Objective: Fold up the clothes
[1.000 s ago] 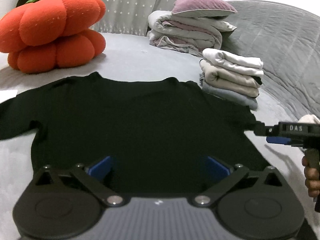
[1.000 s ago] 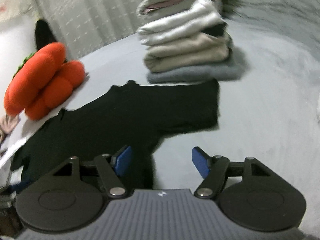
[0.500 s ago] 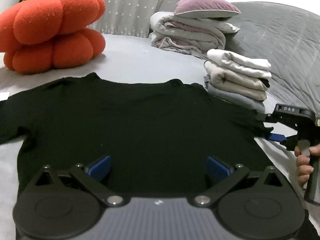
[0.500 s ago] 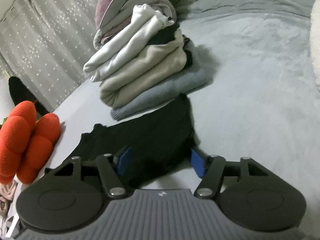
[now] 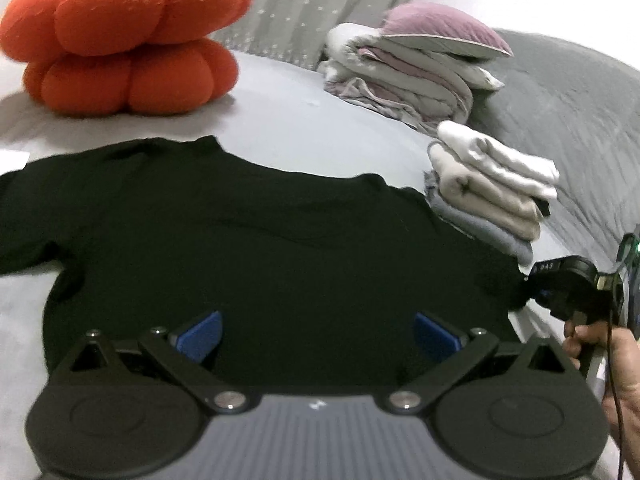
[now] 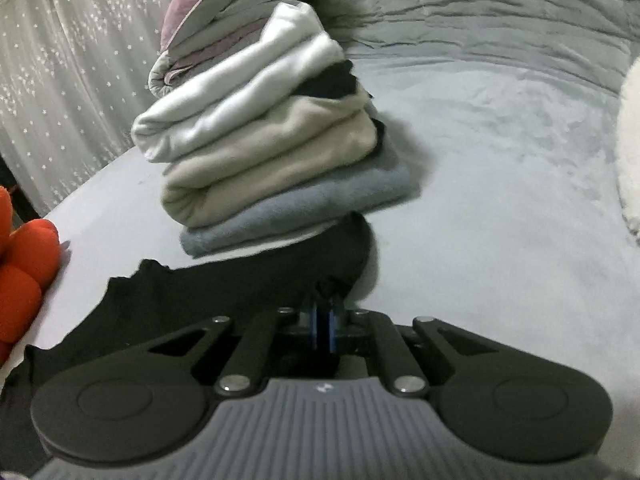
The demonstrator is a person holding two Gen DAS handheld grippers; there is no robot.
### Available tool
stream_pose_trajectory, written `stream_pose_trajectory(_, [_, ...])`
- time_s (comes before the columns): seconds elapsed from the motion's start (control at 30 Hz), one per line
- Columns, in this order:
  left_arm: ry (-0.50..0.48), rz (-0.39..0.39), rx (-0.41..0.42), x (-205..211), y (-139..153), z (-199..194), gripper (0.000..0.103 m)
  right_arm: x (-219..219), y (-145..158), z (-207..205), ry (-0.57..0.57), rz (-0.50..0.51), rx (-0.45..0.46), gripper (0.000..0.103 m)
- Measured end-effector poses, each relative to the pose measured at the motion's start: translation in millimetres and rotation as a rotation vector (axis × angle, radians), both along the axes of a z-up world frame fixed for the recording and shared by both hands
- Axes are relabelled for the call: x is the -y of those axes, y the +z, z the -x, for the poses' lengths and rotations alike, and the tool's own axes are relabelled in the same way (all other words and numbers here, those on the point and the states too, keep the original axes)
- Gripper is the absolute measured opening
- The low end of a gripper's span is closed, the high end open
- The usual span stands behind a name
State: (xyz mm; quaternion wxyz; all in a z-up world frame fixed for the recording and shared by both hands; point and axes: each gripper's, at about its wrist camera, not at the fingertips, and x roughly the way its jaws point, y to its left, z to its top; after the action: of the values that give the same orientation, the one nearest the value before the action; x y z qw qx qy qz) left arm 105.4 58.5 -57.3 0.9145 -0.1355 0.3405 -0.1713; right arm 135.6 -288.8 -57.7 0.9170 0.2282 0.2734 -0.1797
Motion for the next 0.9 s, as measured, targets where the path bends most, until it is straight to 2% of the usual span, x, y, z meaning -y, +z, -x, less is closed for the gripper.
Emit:
stream_pose_trajectory(0.27, [0.025,0.043,-0.036,-11.7,2.5,-6.5,0.102,-54.9,28.7,-1.2,0.129,0.142,0.078,0.005])
stream_pose_trajectory(0.5, [0.039,0.05,-0.046,-17.6,3.6,-10.0,0.102,-112.6,36.8,-6.5,0.367,0.205,0.101,0.005])
stream_pose_trajectory(0.67, [0.041,0.039,-0.044,-20.2,2.2,-11.2,0.102,-142.2,23.8,-9.2,0.537,0.199,0.067,0.005])
stream_pose_trajectory(0.8, [0.037,0.019,-0.036,-18.9,0.4,-11.8,0.102,-156.9,9.0,-12.5,0.659,0.171,-0.01,0.006])
stream_pose_trajectory(0.9, [0.034,-0.001,-0.02,-16.5,-0.9,-11.6,0.102,-157.8,2.6,-13.6,0.722,0.17,-0.035,0.011])
